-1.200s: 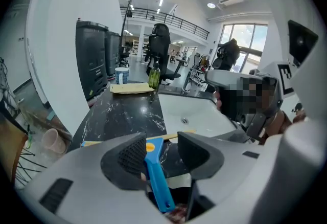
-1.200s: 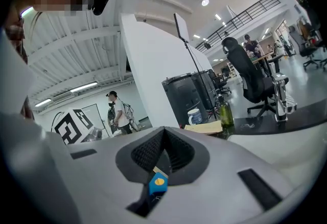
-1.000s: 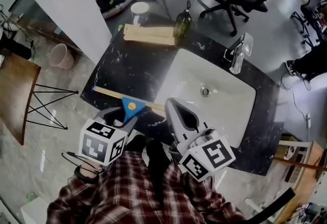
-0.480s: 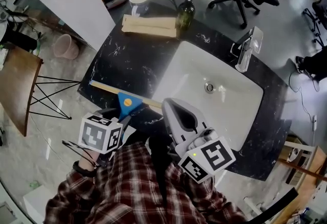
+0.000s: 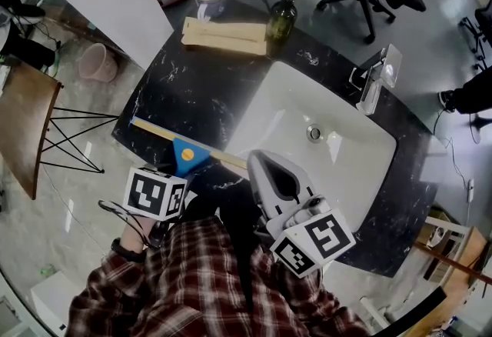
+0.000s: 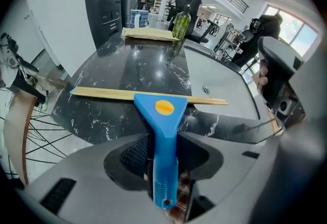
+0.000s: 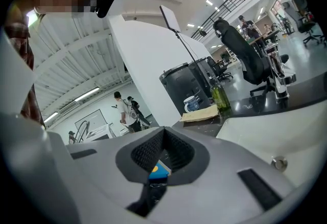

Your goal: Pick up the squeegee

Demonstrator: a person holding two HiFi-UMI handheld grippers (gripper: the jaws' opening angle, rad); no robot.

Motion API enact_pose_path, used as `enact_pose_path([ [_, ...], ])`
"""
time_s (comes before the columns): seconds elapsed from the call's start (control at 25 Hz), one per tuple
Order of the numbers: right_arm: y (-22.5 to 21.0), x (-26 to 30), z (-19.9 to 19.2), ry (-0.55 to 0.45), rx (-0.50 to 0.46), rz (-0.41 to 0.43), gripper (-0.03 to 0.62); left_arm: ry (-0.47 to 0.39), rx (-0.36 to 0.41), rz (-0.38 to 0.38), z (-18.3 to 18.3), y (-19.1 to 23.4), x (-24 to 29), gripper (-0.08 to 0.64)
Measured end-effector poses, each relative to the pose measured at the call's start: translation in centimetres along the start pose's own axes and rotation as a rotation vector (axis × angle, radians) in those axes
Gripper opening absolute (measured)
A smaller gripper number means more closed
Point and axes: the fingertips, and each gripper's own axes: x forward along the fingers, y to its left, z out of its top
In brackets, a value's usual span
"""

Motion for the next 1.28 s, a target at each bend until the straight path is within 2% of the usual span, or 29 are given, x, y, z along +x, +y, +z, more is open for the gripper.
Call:
enact_pose_path([
  [0.28,-0.3,0.2,0.0,-0.005,0.015,-0.004,0.011,0.071,0.037,0.048,-0.1,0.4,0.2,0.146],
  [0.6,-0.2,0.1,0.3,-0.02,0.019,-0.026,0.011,0.023,0.062,0.037,-0.1,0.5,0.0,0.143],
  [1.0,-0.6,-2.2,2.1,-0.067,-0.007,-0.134,0.011,-0.152,0.079,-0.024,3.5,0.9,-3.3,0.143],
  [1.28,-0.2,-4.3,3.7,-0.102,-0.048,-0.225,0.011,-0.31,0.136,-0.092,7.6,-0.2,-6.6,0.141],
])
